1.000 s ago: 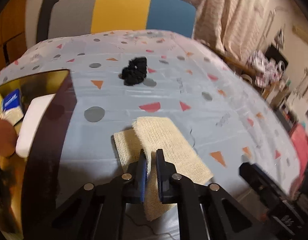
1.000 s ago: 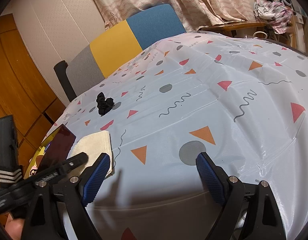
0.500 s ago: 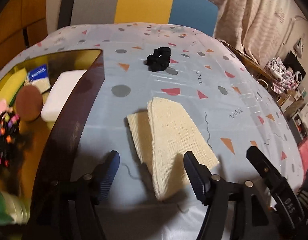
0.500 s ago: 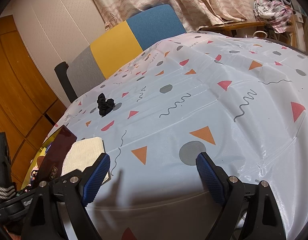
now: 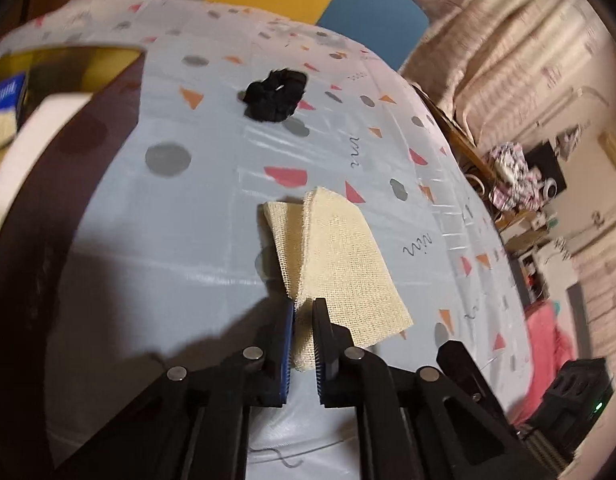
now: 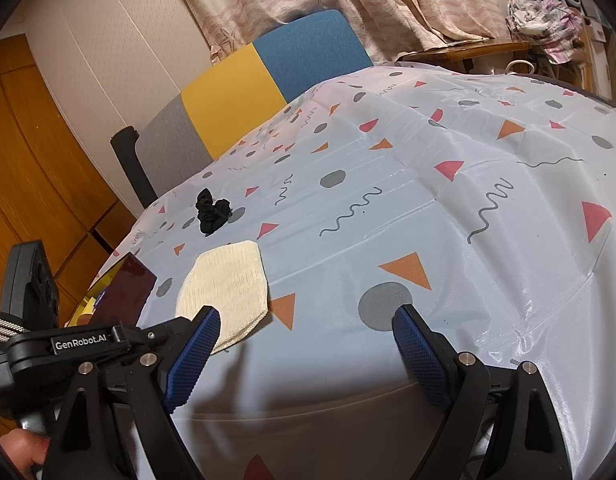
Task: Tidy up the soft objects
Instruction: 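Lift the cream cloth with the left tool and carry it toward the tray, then lower the cream cloth into the tray with the left tool while the right tool grasps the black scrunchie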
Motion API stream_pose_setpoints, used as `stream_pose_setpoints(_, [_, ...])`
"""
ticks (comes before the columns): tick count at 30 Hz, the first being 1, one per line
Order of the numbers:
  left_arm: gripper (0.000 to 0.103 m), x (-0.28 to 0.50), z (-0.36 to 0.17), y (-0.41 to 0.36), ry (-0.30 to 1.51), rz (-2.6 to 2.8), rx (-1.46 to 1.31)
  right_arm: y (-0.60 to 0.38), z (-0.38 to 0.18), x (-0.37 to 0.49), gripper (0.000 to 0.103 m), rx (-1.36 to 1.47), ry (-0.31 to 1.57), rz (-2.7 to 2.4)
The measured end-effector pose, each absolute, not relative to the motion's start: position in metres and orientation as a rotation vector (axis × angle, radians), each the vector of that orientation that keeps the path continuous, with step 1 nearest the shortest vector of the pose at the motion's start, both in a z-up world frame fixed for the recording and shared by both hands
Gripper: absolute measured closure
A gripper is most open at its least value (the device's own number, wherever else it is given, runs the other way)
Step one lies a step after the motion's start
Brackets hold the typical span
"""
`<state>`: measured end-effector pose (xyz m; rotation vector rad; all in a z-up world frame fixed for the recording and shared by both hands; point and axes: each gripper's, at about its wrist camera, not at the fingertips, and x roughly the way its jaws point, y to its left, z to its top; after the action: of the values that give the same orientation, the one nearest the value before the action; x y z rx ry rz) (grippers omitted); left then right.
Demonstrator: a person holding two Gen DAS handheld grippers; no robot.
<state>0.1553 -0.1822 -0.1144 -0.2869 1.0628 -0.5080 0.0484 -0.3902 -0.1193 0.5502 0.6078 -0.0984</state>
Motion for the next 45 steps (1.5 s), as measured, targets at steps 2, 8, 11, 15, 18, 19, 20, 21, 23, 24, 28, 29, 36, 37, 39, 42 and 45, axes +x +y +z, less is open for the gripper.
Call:
stream_pose_setpoints(2, [0.098,0.152,-0.112,-0.179,1.052,-0.518,-0.302,-0.39,-0.119,0.048,0.013,0.55,0.608,-0.099])
stream_pose_setpoints(8, [0.098,0.141,-0.093,-0.168,0.97,-0.547,-0.311,-0.39,-0.119,0.048,0.013,0.551,0.61,-0.098])
stream_pose_setpoints(11, [0.098,0.131,-0.084,-0.159,0.93,-0.55,-0.304,-0.39,-0.119,0.048,0.013,0.552,0.61,-0.098])
stream_pose_setpoints(15, [0.098,0.124,-0.085,-0.154,0.924,-0.548,-0.274,-0.39,-0.119,0.05,0.013,0.549,0.62,-0.101])
stream_pose_setpoints(18, [0.099,0.121,-0.085,-0.146,0.935,-0.567,-0.297,-0.388,-0.112,0.055,0.014,0.519,0.645,-0.08])
stream_pose_setpoints(19, [0.099,0.12,-0.084,-0.142,0.934,-0.572,-0.314,-0.385,-0.107,0.059,0.014,0.486,0.653,-0.057])
stream_pose_setpoints(20, [0.099,0.119,-0.08,-0.135,0.929,-0.58,-0.343,-0.382,-0.102,0.063,0.014,0.449,0.653,-0.049])
stream_pose_setpoints(21, [0.1,0.119,-0.076,-0.13,0.919,-0.588,-0.37,-0.38,-0.097,0.067,0.014,0.421,0.649,-0.044])
stream_pose_setpoints(23, [0.1,0.118,-0.069,-0.121,0.902,-0.594,-0.401,-0.38,-0.088,0.076,0.014,0.396,0.645,-0.044])
stream_pose_setpoints(24, [0.1,0.118,-0.064,-0.116,0.893,-0.604,-0.422,-0.381,-0.086,0.081,0.014,0.399,0.647,-0.046])
stream_pose_setpoints(28, [0.1,0.118,-0.048,-0.098,0.86,-0.627,-0.476,-0.389,-0.088,0.098,0.014,0.461,0.676,-0.065])
stream_pose_setpoints(29, [0.1,0.117,-0.045,-0.093,0.85,-0.627,-0.48,-0.39,-0.091,0.1,0.014,0.481,0.684,-0.068])
stream_pose_setpoints(36, [0.1,0.121,-0.036,-0.059,0.829,-0.605,-0.562,-0.379,-0.107,0.108,0.013,0.544,0.725,-0.069])
stream_pose_setpoints(37, [0.1,0.122,-0.034,-0.054,0.823,-0.597,-0.567,-0.376,-0.107,0.108,0.014,0.538,0.729,-0.065])
stream_pose_setpoints(39, [0.1,0.124,-0.027,-0.039,0.799,-0.584,-0.587,-0.37,-0.106,0.111,0.013,0.526,0.731,-0.057])
stream_pose_setpoints(42, [0.1,0.122,-0.019,-0.022,0.771,-0.558,-0.578,-0.365,-0.098,0.118,0.014,0.509,0.724,-0.044])
stream_pose_setpoints(45, [0.1,0.12,-0.018,-0.009,0.762,-0.533,-0.563,-0.359,-0.084,0.132,0.013,0.476,0.71,-0.031])
